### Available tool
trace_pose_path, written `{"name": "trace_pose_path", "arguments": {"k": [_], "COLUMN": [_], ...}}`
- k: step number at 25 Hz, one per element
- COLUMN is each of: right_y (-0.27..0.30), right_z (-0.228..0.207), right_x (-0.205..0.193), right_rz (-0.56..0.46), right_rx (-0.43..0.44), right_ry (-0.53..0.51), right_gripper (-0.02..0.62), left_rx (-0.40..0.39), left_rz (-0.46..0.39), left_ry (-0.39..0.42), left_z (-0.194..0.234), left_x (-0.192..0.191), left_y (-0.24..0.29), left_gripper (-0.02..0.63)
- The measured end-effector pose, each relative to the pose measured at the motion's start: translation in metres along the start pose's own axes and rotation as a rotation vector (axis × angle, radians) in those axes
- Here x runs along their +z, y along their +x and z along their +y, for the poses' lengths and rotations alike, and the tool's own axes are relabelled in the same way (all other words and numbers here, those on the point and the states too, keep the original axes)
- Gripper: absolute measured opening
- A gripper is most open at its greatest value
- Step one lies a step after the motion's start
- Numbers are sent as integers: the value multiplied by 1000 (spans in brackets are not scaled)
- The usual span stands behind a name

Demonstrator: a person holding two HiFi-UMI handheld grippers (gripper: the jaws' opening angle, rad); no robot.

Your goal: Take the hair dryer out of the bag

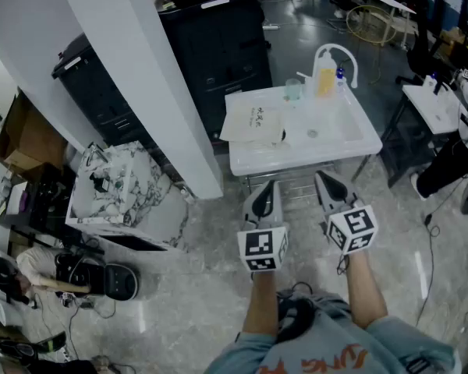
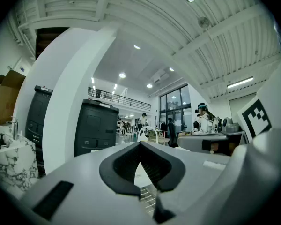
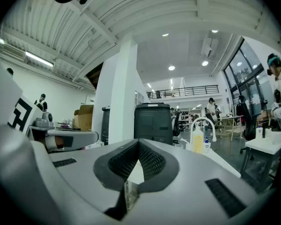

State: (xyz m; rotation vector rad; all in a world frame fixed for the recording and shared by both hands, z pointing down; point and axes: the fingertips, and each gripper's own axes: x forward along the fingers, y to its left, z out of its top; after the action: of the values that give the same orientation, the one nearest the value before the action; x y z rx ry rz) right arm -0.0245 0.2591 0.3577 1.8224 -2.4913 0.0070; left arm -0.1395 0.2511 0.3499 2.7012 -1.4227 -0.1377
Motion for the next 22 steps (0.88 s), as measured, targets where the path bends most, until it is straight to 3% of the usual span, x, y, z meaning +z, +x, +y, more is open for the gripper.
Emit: {"name": "trace_pose_path", "arguments": {"k": [3, 9, 16, 22], "right_y": [5, 5, 19, 33], "right_z": [-3, -28, -26, -55], "right_x": [6, -4, -4, -12], "right_rz": [-35, 1, 39, 53], "right_rx": [-19, -98, -65, -78], "right_ry": [48, 61, 5, 25], "right_gripper": [-2, 0, 0, 0], "left_rx": [9, 35, 40, 10], "left_rz": [11, 15, 5, 15], "left_ry": [0, -24, -80, -68], "left_z": [11, 30, 45, 40], "left_x": [-5, -12, -18, -25], "left_y": [4, 5, 18, 44], "left_gripper": [2, 2, 2, 2]}}
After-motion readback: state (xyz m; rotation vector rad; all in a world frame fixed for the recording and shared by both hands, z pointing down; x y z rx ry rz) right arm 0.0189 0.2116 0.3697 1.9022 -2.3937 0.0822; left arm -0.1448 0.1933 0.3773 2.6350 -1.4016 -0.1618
